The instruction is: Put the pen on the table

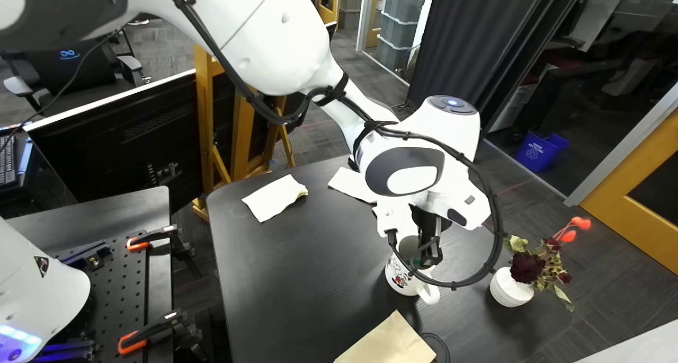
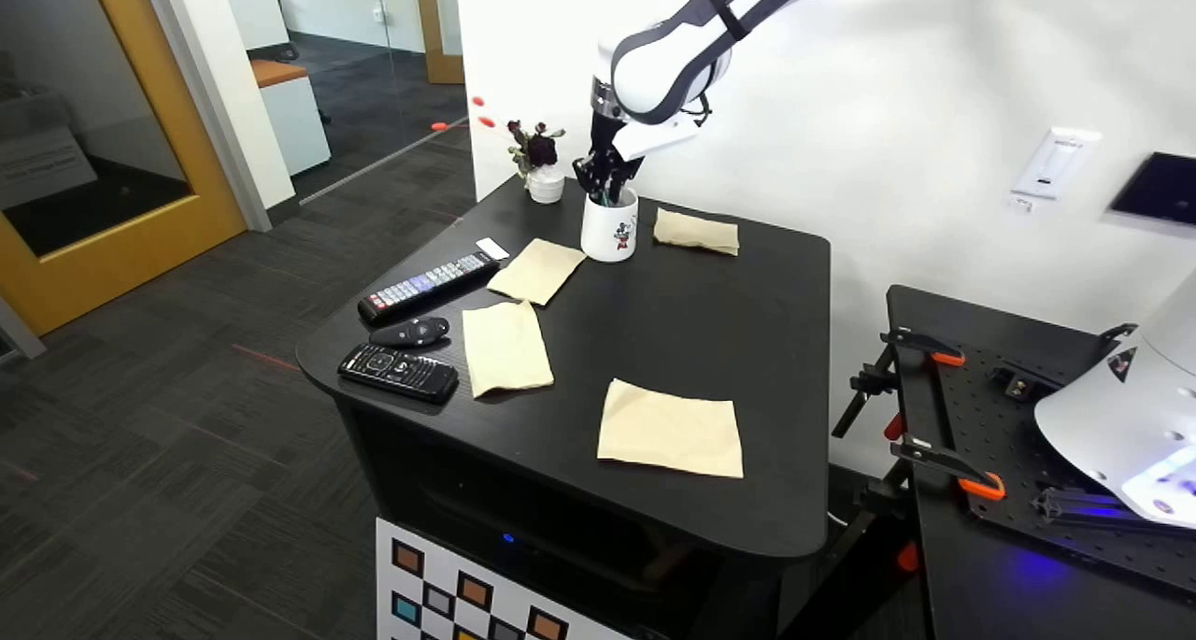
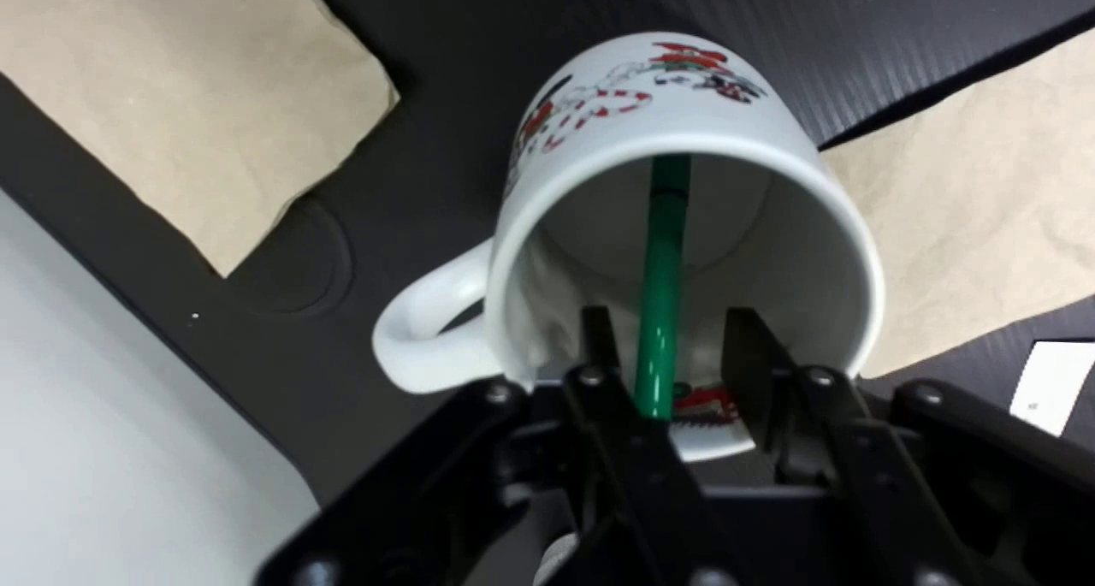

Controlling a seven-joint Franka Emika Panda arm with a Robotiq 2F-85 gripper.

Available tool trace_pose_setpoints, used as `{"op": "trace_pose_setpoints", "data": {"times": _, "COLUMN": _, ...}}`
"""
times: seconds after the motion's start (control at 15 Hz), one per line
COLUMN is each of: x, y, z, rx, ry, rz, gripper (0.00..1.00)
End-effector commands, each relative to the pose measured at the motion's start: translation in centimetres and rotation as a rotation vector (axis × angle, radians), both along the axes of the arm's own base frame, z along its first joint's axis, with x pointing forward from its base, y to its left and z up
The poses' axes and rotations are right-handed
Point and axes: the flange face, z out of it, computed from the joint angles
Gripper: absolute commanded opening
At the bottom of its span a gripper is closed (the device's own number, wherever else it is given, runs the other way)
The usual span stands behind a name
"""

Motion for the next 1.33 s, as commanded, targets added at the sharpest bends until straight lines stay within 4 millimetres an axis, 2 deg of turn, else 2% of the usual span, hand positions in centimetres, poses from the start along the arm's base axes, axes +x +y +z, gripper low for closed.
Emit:
{"op": "trace_pose_setpoints", "data": {"times": 0.0, "x": 0.9, "y": -1.2, "z": 0.8, "rx": 0.017, "ry": 0.009, "rz": 0.004, "gripper": 0.20}}
{"op": "trace_pose_setpoints", "data": {"times": 0.07, "x": 1.0, "y": -1.3, "z": 0.9, "rx": 0.018, "ry": 0.011, "rz": 0.002, "gripper": 0.10}}
{"op": "trace_pose_setpoints", "data": {"times": 0.13, "x": 1.0, "y": -1.4, "z": 0.9, "rx": 0.018, "ry": 0.014, "rz": 0.000, "gripper": 0.08}}
{"op": "trace_pose_setpoints", "data": {"times": 0.2, "x": 1.1, "y": -1.5, "z": 0.9, "rx": 0.020, "ry": 0.016, "rz": -0.001, "gripper": 0.01}}
{"op": "trace_pose_setpoints", "data": {"times": 0.27, "x": 1.1, "y": -1.6, "z": 0.9, "rx": 0.021, "ry": 0.019, "rz": -0.001, "gripper": 0.00}}
{"op": "trace_pose_setpoints", "data": {"times": 0.4, "x": 1.0, "y": -1.3, "z": 1.0, "rx": 0.017, "ry": 0.024, "rz": 0.002, "gripper": 0.03}}
{"op": "trace_pose_setpoints", "data": {"times": 0.87, "x": -0.7, "y": -0.1, "z": 2.7, "rx": 0.020, "ry": -0.004, "rz": 0.000, "gripper": 0.03}}
{"op": "trace_pose_setpoints", "data": {"times": 1.27, "x": -3.2, "y": 0.8, "z": 6.5, "rx": 0.013, "ry": -0.058, "rz": -0.011, "gripper": 0.03}}
